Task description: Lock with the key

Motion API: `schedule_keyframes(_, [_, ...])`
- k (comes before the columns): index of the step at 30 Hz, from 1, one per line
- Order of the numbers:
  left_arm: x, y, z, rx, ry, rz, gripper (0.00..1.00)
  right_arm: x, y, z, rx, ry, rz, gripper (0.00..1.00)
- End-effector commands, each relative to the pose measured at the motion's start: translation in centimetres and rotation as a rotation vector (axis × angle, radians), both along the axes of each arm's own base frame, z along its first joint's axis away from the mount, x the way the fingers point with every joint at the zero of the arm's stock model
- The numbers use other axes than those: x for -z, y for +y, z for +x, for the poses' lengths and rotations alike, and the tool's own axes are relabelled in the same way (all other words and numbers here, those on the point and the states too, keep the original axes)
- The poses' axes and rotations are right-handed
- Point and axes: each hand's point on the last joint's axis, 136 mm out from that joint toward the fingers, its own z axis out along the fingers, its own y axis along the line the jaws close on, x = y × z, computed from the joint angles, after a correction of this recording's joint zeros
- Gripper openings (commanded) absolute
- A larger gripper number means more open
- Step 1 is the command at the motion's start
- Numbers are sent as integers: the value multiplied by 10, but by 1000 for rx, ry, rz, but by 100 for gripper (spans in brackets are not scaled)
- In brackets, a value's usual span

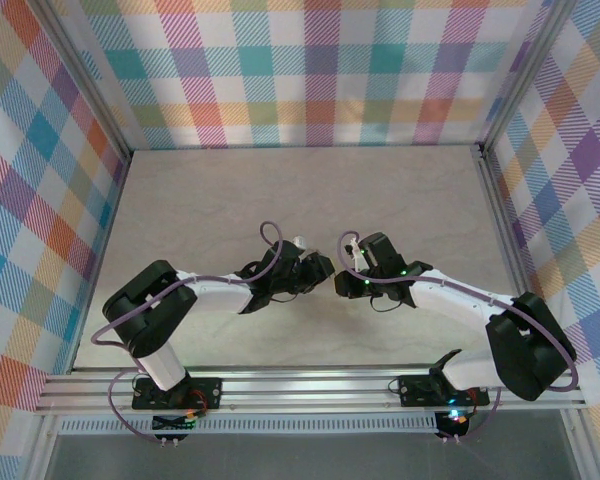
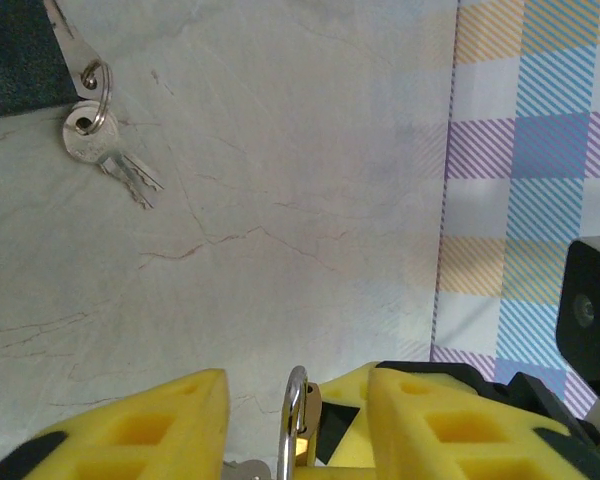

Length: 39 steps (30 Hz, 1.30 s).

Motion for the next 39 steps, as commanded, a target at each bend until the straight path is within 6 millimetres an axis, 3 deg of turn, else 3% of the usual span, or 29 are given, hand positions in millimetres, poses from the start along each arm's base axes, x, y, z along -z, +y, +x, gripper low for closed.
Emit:
schedule_keyframes(1, [1,-7,-5,21,0,-30,37,-9,6,-2,-39,-42,30,26])
schedule_keyframes(31, [1,-11,-6,36,5,-47,0,-10,9,-4,-52,-48,29,26])
schedule_keyframes(36, [1,-10,-7,40,6,-49,0,-14,8,-4,-51,-57,35,35])
schedule_keyframes(39, [2,-9,-8,42,5,-43,0,-18,6,-4,-46,-73,37,46])
